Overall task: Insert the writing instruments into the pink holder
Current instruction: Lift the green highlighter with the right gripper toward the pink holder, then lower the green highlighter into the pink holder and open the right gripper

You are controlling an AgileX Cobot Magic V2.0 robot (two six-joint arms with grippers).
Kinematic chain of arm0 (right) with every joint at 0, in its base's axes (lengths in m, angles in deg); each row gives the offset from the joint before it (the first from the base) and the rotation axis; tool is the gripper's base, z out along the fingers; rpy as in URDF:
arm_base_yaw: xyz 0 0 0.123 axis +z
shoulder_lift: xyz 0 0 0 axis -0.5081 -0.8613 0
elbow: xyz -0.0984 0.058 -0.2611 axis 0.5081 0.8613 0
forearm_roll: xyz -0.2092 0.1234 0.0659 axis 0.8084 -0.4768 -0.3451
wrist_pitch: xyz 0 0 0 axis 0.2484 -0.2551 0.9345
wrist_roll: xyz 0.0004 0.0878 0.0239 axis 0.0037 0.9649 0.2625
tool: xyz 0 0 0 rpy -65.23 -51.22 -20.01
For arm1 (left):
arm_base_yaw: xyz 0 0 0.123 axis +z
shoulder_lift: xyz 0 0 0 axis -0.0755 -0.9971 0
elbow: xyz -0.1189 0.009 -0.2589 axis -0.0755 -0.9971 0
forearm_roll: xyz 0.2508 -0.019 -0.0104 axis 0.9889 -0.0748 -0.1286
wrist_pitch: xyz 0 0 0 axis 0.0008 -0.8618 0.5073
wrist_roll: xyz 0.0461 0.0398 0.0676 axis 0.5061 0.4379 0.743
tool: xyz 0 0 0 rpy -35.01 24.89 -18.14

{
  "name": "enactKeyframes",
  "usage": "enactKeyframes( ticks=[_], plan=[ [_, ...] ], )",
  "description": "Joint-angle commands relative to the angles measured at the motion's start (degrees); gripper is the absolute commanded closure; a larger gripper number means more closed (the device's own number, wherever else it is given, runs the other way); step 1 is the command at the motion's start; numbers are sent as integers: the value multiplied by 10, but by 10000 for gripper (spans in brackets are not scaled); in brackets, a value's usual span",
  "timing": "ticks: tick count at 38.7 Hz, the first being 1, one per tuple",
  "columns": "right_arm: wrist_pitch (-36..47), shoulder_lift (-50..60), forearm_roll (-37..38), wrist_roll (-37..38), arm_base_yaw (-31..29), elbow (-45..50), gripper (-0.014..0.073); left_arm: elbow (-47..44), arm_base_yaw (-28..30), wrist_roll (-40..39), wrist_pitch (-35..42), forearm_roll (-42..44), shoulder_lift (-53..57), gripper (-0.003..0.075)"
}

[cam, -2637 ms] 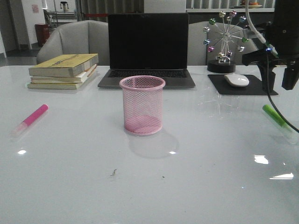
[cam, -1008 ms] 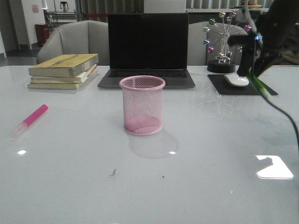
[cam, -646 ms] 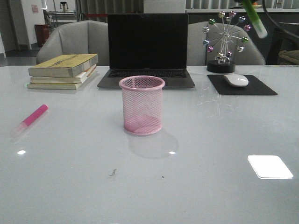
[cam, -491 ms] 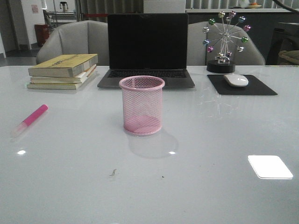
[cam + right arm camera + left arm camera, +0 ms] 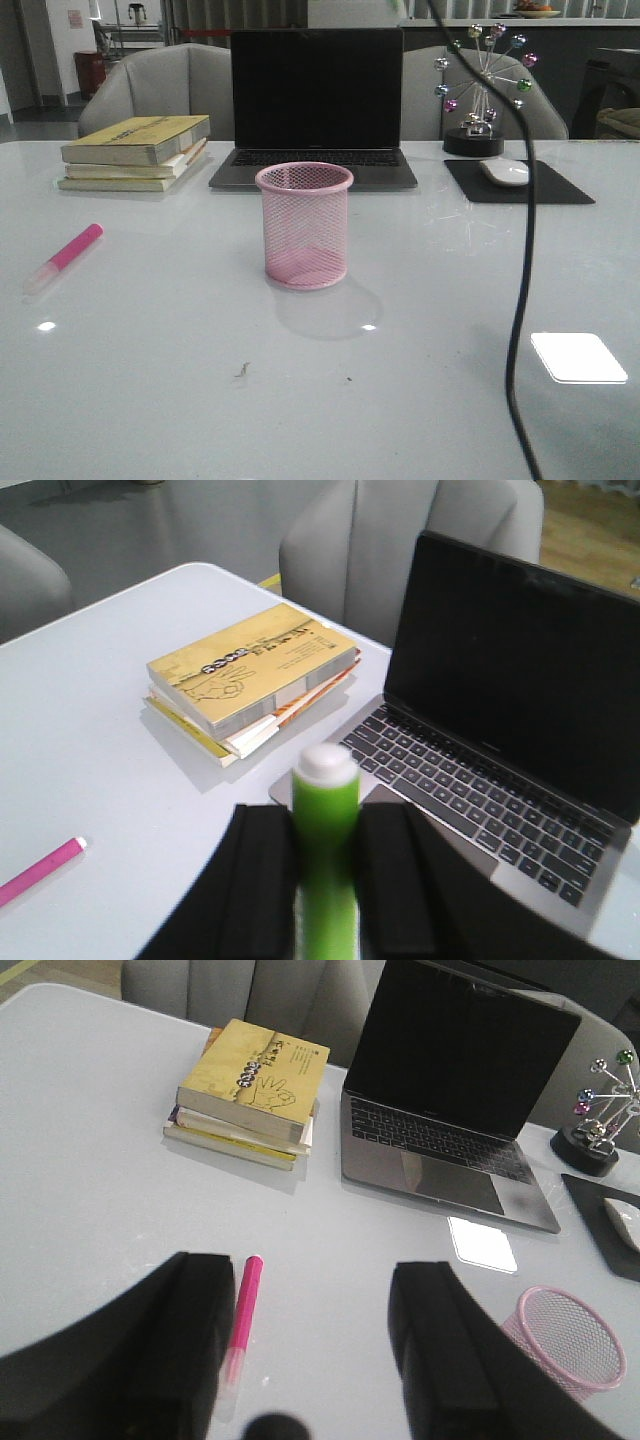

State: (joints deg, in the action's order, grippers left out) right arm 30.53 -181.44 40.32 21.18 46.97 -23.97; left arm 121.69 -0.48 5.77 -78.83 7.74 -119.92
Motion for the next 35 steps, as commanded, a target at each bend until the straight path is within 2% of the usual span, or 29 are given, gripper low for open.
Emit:
enactKeyframes(
  ticks=[1, 7, 16, 22, 26, 35],
  plan=[
    [104, 35, -57, -63, 35, 18, 571, 22, -3, -1, 47, -8, 2, 293],
    [208, 34, -110, -131, 80, 81, 566, 22, -3, -1, 53, -8, 2, 293],
    [278, 19, -134, -131, 114, 171, 566, 22, -3, -1, 57, -8, 2, 293],
    [328, 11, -148, -129, 133, 199, 566, 22, -3, -1, 57, -8, 2, 293],
    [348, 6, -148, -129, 148, 201, 566, 22, -3, -1, 59, -8, 2, 293],
    [339, 5, -148, -129, 154, 202, 566, 22, -3, -1, 60, -8, 2, 293]
  ],
)
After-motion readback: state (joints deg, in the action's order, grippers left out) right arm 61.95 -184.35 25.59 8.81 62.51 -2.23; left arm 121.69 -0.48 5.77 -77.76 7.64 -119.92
